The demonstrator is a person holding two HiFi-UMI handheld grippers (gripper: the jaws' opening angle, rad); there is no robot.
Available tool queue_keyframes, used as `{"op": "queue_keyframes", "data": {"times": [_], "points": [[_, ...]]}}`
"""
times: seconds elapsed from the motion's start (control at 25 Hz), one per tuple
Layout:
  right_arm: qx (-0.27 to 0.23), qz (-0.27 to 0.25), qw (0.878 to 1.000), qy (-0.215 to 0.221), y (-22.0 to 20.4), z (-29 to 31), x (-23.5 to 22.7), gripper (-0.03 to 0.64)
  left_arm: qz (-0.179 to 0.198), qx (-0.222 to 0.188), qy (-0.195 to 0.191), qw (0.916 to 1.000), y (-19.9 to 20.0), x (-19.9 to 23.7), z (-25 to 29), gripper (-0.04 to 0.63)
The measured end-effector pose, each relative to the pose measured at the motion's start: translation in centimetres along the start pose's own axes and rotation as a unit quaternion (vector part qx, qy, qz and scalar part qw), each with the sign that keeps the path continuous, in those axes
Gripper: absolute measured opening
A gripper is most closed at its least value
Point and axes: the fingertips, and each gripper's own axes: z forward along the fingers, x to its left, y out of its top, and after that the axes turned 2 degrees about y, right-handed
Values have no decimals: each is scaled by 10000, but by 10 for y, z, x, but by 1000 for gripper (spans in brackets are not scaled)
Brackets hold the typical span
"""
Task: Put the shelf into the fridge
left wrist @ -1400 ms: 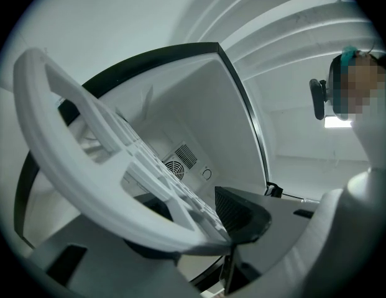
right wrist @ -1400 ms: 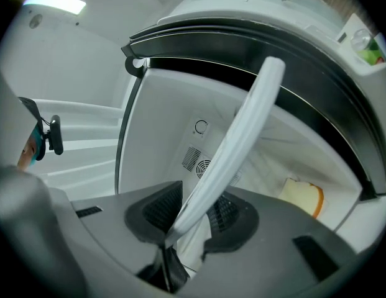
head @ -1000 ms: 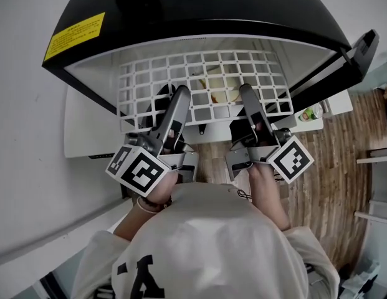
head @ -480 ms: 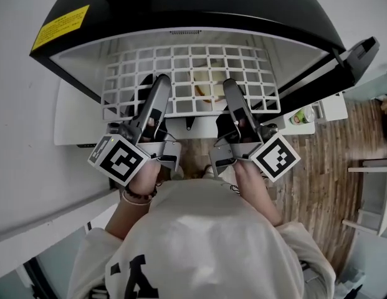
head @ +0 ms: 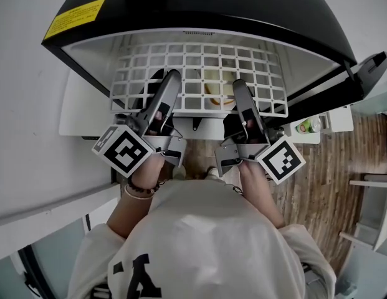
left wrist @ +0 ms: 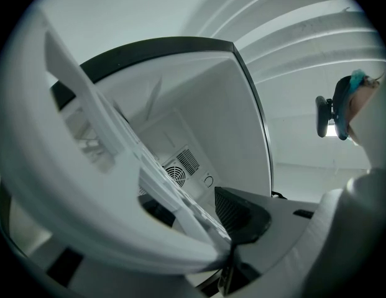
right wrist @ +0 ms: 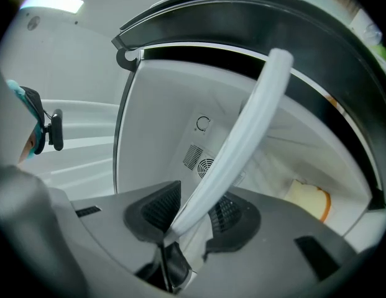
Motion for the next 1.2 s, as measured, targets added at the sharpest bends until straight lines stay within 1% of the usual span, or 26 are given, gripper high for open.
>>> {"op": "queue_keyframes", "data": {"times": [0.16, 0.44, 1.2], "points": [[-211, -75, 9996, 188, 0, -4, 5, 126, 160, -63, -209, 9996, 4, -6, -2, 190], [-229, -76, 9994, 264, 1, -3, 6, 126, 164, -100, -239, 9995, 4, -7, -2, 190], [-139, -43, 9996, 236, -1, -2, 3, 127, 69, -124, -95, 9999, 3, -2, -3, 189]]}}
